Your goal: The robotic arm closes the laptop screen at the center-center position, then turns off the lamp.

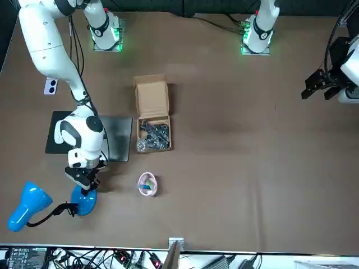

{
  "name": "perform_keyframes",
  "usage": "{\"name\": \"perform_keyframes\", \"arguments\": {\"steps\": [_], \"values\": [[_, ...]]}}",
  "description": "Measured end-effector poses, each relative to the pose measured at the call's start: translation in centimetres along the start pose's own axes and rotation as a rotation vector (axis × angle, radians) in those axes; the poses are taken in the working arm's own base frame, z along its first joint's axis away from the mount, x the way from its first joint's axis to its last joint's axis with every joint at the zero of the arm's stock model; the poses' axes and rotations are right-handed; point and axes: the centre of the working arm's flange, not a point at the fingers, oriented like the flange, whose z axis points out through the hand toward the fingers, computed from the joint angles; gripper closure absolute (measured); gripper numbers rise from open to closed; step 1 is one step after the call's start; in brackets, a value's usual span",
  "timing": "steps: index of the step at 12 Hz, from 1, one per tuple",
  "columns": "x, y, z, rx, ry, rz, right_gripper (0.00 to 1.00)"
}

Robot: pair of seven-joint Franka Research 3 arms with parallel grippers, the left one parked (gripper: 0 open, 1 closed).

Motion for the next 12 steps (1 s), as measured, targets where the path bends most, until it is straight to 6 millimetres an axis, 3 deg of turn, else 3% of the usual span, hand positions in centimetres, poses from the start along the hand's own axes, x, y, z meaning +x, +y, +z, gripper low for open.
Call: {"name": "perform_keyframes", "arguments": {"steps": [6, 12], "values": [[0.1, 0.1, 0.1, 0.000, 0.002, -0.001, 0.98], [1.8, 0.4, 0.0, 0.002, 0.032, -0.027, 0.98]]}}
